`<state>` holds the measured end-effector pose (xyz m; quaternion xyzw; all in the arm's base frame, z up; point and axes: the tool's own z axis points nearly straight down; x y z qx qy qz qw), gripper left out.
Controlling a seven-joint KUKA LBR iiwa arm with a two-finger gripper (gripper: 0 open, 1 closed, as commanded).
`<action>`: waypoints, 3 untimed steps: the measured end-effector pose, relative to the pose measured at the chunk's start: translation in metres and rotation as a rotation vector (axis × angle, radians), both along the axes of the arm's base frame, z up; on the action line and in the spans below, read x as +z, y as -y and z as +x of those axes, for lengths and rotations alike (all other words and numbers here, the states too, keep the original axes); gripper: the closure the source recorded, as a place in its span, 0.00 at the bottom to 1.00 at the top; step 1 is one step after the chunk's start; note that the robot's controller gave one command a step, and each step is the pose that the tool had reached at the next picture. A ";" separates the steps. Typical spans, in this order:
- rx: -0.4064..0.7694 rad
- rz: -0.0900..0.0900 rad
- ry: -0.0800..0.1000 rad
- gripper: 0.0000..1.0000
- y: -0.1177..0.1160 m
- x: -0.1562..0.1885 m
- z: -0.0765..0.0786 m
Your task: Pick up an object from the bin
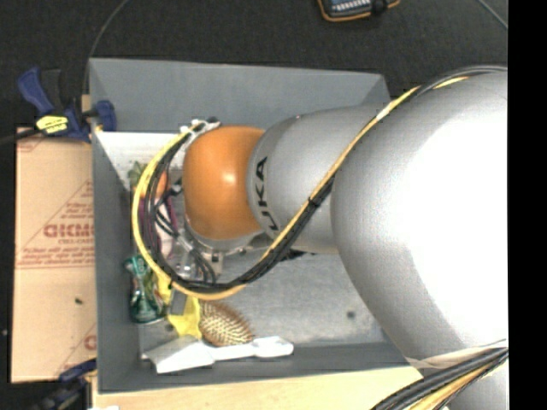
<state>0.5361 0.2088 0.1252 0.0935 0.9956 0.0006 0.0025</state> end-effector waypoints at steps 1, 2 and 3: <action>0.086 0.004 0.015 1.00 0.006 0.008 -0.033; 0.086 0.004 0.015 1.00 0.006 0.008 -0.033; 0.130 0.002 0.013 1.00 0.038 0.013 -0.025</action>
Offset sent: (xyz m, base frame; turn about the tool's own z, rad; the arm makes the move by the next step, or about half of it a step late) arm 0.0000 0.0000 0.0000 0.0000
